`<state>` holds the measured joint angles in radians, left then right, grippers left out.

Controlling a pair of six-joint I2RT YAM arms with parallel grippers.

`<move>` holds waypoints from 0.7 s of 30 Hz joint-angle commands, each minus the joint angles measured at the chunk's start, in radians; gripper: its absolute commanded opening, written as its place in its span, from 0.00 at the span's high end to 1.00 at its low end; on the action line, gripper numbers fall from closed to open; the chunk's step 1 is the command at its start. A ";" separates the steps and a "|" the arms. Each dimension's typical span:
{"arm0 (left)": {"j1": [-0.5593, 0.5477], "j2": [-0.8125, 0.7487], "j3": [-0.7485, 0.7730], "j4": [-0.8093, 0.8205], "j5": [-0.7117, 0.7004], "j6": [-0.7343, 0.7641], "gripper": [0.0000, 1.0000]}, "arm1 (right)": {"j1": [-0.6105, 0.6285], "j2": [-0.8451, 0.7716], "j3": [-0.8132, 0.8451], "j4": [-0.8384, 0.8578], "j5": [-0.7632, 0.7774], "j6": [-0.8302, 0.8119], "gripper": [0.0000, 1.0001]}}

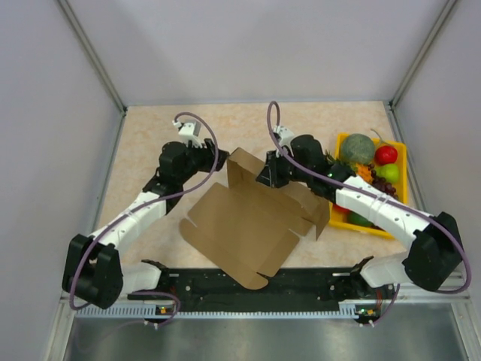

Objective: Fold the paper box

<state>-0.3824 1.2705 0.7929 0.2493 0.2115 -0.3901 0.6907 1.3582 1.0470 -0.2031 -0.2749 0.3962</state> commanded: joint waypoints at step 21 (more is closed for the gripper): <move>-0.048 -0.086 -0.417 0.435 -0.110 -0.049 0.54 | -0.224 -0.198 0.028 -0.169 -0.078 0.044 0.53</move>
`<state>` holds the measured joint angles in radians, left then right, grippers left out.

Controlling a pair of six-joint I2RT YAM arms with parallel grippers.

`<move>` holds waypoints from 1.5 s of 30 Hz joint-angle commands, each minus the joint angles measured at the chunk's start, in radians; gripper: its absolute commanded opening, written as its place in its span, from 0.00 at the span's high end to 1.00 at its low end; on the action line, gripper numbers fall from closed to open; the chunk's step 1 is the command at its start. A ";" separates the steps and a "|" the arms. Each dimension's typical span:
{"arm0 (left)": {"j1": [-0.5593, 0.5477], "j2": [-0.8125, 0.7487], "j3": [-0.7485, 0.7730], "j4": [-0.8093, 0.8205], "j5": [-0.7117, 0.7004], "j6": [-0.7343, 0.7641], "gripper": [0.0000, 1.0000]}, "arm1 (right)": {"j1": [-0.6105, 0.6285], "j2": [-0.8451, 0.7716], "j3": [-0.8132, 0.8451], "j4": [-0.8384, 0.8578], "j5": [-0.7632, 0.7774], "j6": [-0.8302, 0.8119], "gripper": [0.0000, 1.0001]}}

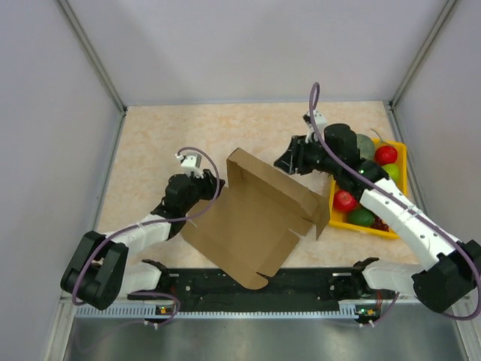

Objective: Fold the paper box

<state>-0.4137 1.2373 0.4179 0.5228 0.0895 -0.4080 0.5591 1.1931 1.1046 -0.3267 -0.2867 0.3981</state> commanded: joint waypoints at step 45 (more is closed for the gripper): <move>-0.034 0.169 0.794 -0.716 0.073 0.176 0.32 | 0.050 -0.303 -0.150 -0.354 0.231 0.516 0.36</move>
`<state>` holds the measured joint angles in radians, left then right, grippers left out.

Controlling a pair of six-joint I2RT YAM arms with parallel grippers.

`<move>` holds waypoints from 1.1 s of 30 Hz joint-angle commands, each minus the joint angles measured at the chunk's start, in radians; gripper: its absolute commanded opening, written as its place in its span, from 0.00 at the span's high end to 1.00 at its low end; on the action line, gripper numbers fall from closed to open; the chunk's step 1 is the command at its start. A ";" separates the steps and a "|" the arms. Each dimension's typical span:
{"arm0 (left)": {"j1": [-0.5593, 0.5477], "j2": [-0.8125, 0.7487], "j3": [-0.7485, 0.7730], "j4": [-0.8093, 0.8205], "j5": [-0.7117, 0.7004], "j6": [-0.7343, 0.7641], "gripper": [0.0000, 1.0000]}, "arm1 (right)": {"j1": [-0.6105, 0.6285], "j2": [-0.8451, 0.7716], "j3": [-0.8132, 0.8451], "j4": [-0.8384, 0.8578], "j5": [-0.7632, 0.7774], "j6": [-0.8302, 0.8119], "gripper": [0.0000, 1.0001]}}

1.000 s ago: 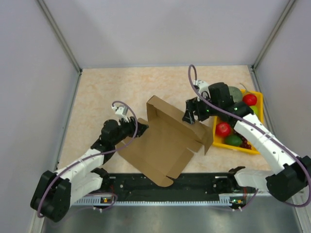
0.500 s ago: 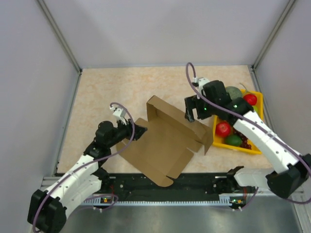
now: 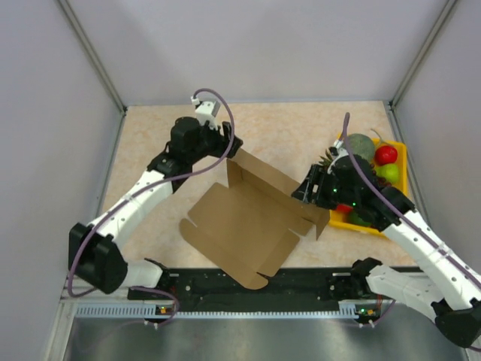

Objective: Fold the paper box

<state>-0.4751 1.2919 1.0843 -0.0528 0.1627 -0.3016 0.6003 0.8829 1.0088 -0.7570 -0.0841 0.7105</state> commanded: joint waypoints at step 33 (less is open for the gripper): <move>0.082 0.116 -0.018 0.079 0.055 0.007 0.46 | -0.065 -0.082 -0.486 0.692 -0.020 0.527 1.00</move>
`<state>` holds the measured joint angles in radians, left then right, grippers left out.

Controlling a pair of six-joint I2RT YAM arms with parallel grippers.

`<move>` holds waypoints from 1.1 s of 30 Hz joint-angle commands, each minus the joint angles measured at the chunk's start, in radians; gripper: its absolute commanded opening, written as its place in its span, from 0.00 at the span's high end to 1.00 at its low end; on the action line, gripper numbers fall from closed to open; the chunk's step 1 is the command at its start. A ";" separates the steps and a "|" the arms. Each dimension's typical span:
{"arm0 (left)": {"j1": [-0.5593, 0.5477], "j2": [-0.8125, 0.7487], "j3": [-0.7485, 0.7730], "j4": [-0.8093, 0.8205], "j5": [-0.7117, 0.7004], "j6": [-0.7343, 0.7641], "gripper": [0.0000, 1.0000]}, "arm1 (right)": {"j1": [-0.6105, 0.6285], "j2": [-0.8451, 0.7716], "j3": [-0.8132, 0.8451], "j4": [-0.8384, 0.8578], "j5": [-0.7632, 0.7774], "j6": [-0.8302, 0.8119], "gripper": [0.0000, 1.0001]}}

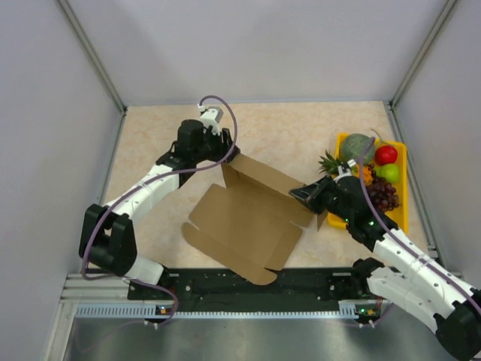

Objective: Fold the paper box

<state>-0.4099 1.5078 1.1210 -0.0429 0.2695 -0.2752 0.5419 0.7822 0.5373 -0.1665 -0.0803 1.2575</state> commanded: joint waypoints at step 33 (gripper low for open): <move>0.068 -0.529 -0.233 -0.091 -0.332 -0.041 0.32 | -0.169 0.680 0.380 0.294 -0.780 -0.429 1.00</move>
<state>-0.3519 0.9684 0.9016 -0.1165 -0.0257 -0.3111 0.3874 1.4296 0.8295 0.2081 -0.7727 0.9615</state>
